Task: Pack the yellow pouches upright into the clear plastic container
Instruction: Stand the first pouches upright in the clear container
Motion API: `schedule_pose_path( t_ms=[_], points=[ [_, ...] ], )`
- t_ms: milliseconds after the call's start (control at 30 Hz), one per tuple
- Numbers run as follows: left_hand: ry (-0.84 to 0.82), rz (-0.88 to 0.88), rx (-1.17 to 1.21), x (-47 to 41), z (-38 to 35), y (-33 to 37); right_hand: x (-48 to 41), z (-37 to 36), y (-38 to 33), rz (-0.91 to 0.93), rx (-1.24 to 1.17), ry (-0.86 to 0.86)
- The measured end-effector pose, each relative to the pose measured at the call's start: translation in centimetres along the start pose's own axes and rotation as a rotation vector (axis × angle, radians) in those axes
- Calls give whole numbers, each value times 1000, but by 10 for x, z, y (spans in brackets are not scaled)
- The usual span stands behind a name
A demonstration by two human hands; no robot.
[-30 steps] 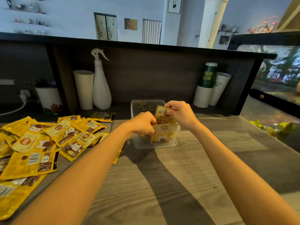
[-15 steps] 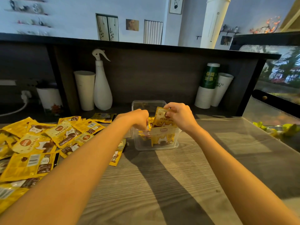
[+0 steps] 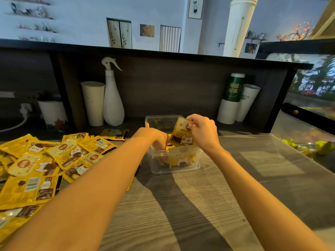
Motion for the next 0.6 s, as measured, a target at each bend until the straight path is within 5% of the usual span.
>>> schedule_pose_path(
  t_ms=[600],
  points=[
    [-120,-53,-42,-24,-5,-2,0,-3,6,-43,-133,124]
  ],
)
Point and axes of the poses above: each hand's wrist, its own x-axis away from the middle knuckle, its own z-axis out of the back of the hand, y = z × x, the point moved 1 cm from there along -x, towards the middle knuckle, and after that the axes turned 9 degrees about -z, right-handed, at the moved point
